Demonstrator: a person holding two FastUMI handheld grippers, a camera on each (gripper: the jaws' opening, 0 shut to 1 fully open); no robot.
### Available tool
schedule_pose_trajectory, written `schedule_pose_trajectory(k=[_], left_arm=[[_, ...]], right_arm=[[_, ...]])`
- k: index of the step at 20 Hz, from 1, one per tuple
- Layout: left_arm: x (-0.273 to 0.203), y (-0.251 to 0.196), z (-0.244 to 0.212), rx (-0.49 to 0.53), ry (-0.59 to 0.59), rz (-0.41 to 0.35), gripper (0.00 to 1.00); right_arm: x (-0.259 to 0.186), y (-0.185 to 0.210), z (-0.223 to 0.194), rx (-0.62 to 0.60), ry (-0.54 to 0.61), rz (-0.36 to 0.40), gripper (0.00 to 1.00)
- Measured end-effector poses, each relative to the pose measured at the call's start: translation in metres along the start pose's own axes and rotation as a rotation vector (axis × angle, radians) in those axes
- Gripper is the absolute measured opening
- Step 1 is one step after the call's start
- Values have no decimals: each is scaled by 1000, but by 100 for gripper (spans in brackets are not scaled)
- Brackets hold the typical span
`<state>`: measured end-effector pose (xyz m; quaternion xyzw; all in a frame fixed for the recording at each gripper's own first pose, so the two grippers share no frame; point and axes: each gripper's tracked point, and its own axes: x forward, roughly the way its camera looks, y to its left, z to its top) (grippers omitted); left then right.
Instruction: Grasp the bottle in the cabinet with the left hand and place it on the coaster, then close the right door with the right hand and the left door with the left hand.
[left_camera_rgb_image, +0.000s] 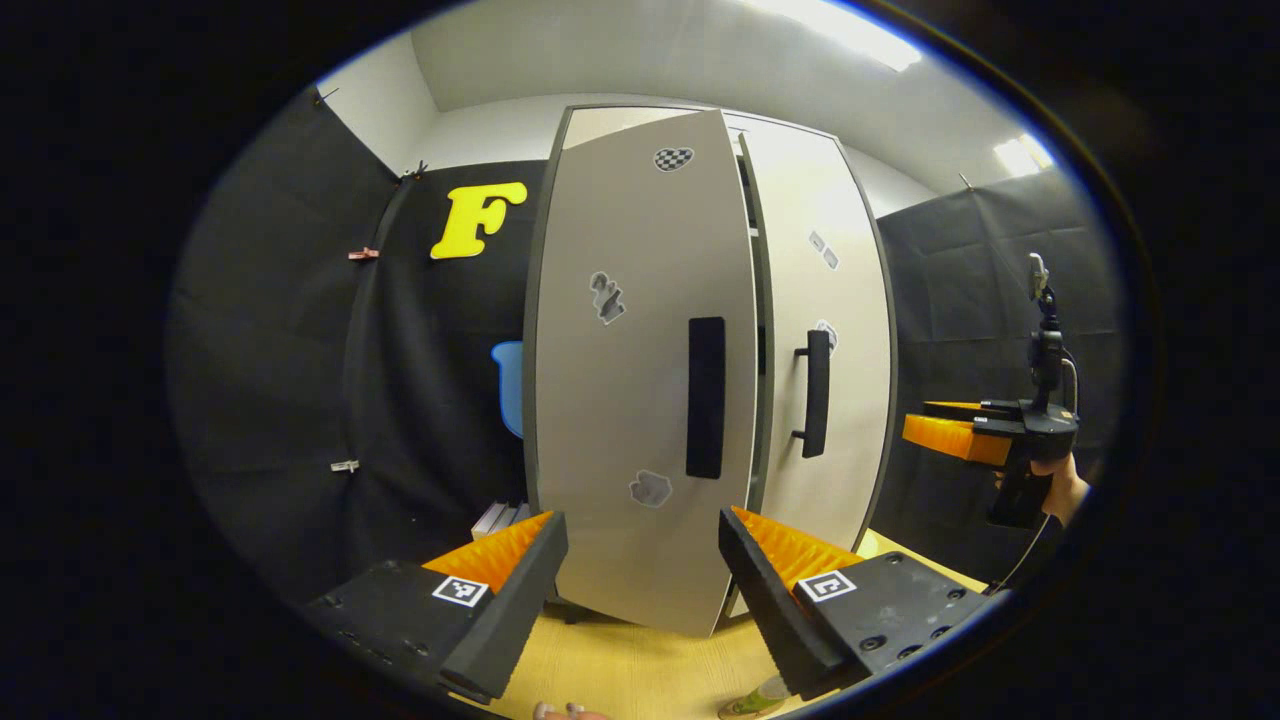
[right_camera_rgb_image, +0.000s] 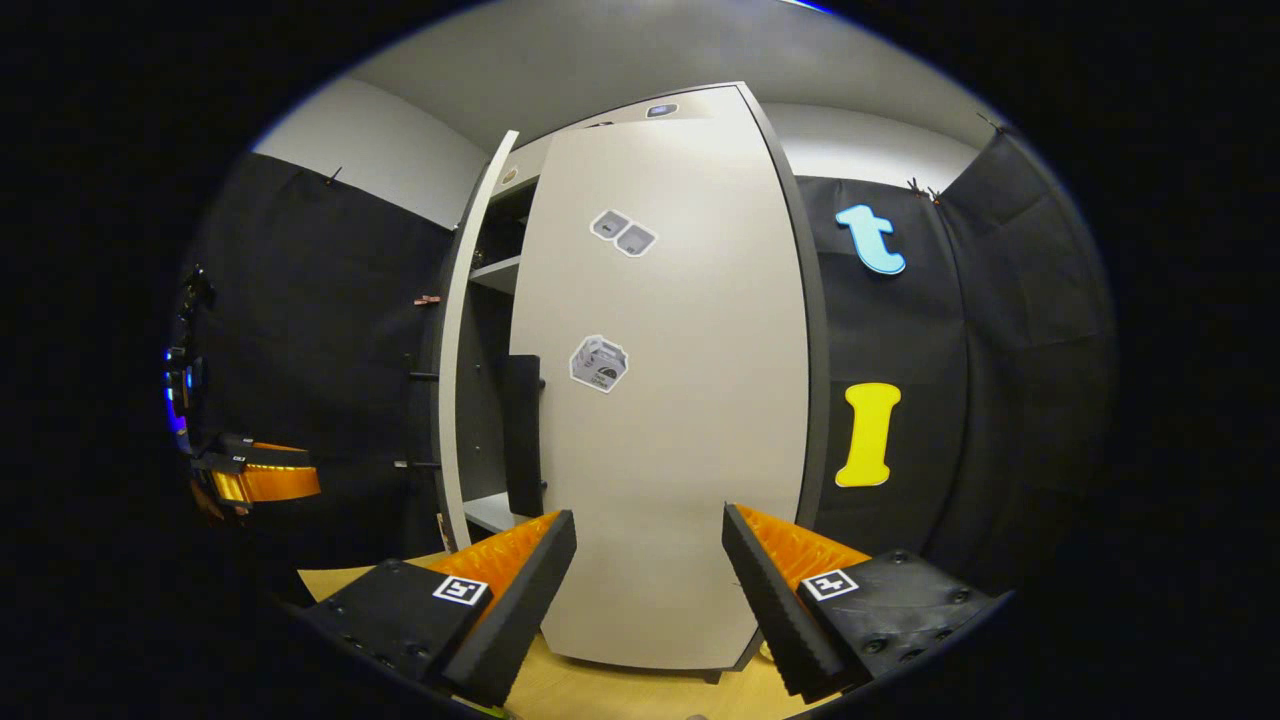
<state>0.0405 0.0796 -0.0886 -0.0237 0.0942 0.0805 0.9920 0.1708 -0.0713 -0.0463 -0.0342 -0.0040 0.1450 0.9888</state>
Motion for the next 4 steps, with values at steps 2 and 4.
schedule_pose_trajectory(k=[2,4], left_arm=[[-16,8,-2,2,3,42,97],[-28,12,-5,-2,6,72,97]], right_arm=[[6,6,3,-49,-11,0,98],[13,20,5,-42,-18,26,98]])
